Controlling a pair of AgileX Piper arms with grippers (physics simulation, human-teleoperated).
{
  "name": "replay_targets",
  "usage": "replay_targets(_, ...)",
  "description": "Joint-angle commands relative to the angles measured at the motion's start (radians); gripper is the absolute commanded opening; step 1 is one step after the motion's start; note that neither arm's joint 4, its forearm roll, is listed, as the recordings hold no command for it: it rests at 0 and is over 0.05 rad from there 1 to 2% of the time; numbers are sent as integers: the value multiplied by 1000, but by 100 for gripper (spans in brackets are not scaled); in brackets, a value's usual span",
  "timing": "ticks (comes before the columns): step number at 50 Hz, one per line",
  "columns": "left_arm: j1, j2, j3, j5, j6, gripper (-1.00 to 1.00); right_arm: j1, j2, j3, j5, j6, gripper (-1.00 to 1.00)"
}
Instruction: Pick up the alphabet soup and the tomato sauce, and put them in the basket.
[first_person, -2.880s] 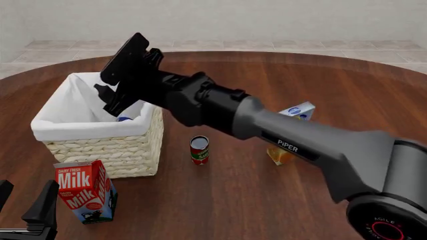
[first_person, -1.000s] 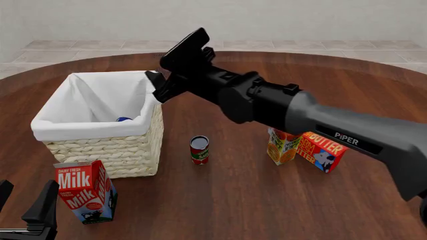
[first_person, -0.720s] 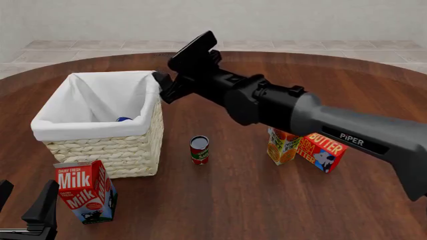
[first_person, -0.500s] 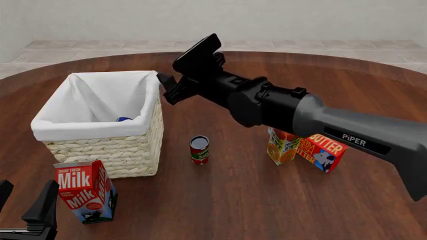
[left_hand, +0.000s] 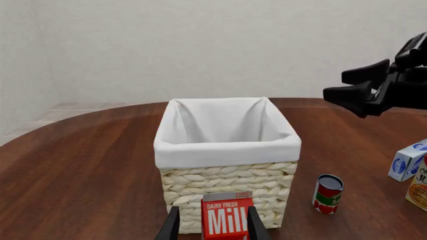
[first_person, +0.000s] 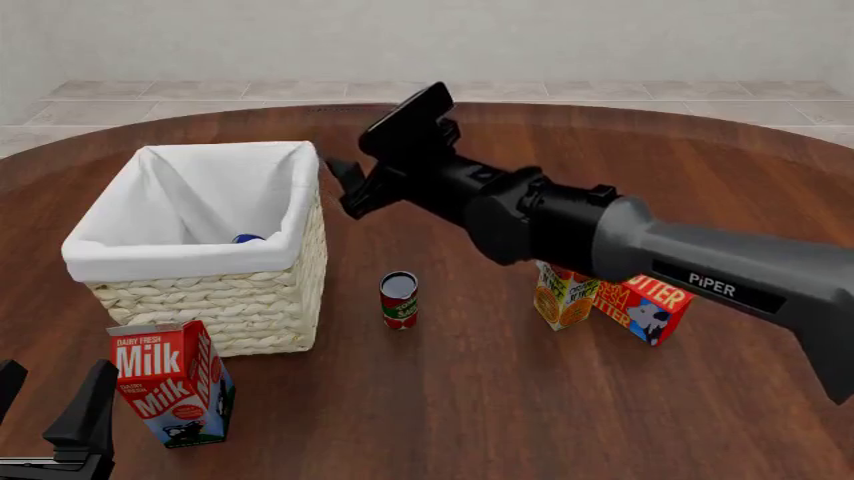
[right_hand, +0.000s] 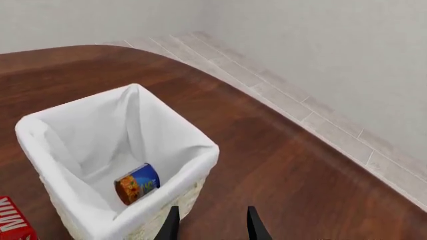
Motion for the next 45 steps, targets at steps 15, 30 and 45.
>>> replay_targets(15, 0, 0, 0, 0, 0, 100, -11, 6, 55, -19, 15, 100)
replay_targets(30, 0, 0, 0, 0, 0, 100, -13, -17, 95, -12, 13, 100)
replay_targets(45, 0, 0, 0, 0, 0, 100, 1, -22, 121, 8, 10, 100)
